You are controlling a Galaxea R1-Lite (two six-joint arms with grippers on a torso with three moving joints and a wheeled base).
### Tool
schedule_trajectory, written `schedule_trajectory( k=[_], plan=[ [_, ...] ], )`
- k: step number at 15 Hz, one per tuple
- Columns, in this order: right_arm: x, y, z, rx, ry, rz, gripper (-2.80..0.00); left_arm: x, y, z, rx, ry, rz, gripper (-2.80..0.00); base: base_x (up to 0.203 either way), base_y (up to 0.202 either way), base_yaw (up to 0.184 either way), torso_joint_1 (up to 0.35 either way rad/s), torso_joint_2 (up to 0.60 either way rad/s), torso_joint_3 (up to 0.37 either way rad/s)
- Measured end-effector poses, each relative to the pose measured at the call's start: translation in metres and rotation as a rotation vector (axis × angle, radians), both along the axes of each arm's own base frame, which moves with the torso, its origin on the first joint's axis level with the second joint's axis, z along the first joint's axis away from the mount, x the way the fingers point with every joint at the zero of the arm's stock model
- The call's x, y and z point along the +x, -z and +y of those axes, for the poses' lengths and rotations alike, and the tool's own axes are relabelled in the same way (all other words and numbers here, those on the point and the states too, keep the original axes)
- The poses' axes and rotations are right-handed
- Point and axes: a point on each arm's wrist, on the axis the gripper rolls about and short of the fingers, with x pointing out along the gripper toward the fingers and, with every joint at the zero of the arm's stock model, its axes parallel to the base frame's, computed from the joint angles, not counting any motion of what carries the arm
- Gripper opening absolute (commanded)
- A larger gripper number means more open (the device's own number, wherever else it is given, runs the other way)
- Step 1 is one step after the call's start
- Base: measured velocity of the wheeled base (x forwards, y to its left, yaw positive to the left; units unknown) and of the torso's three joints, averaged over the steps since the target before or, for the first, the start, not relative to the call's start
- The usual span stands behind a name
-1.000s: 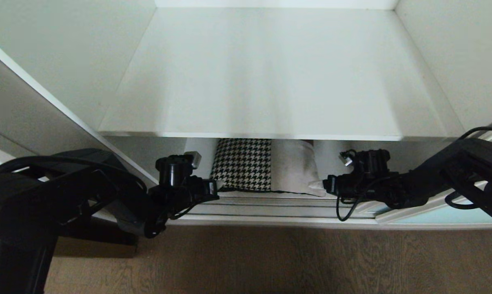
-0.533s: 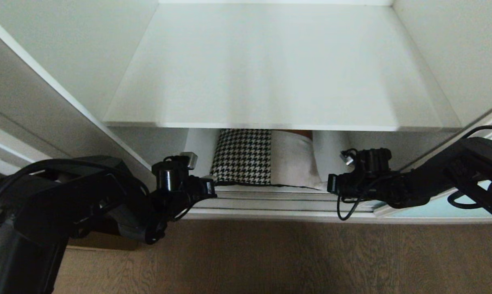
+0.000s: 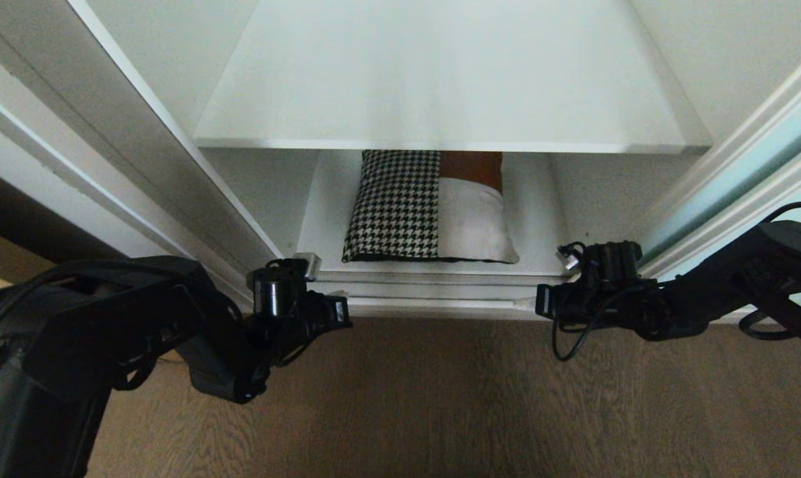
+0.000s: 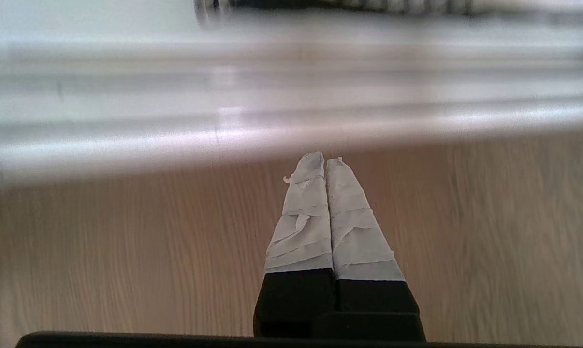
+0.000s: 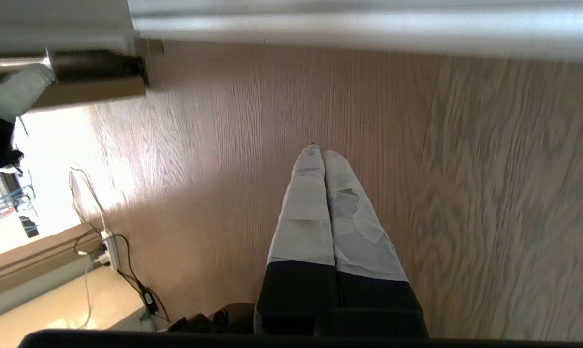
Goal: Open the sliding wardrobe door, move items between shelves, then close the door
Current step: Place the pillow on the lower shelf, then close the door
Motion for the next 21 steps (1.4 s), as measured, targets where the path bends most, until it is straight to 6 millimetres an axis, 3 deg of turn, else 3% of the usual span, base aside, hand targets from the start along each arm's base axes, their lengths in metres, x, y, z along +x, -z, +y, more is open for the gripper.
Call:
schedule_trajectory(
  k=[6, 10, 12, 16, 21],
  plan=[
    [-0.015, -0.005, -0.002, -0.003, -0.001, 0.018, -2.8, -0.015, -0.002, 0.004, 0.002, -0.005, 0.026, -2.8, -0.036, 0.0, -0.001, -0.001, 0.0, 0.001],
    [-0.041, -0.013, -0.003, -0.009, -0.006, 0.047, -2.8, -0.035, -0.022, 0.009, 0.048, -0.136, 0.035, -2.8, 0.0, 0.0, 0.0, 0.0, 0.0, 0.0],
    [-0.061, -0.021, -0.005, -0.015, -0.011, 0.057, -2.8, -0.052, -0.04, 0.011, 0.059, -0.152, 0.045, -2.8, 0.0, 0.0, 0.0, 0.0, 0.0, 0.0],
    [-0.118, -0.047, -0.014, -0.047, -0.028, 0.029, -2.8, -0.099, -0.096, 0.018, 0.09, -0.223, 0.042, -2.8, 0.0, 0.0, 0.0, 0.0, 0.0, 0.0],
    [-0.206, -0.087, -0.026, -0.067, -0.021, -0.007, -2.8, -0.187, -0.152, 0.048, 0.14, -0.335, 0.025, -2.8, 0.0, 0.0, 0.0, 0.0, 0.0, 0.0]
  ],
)
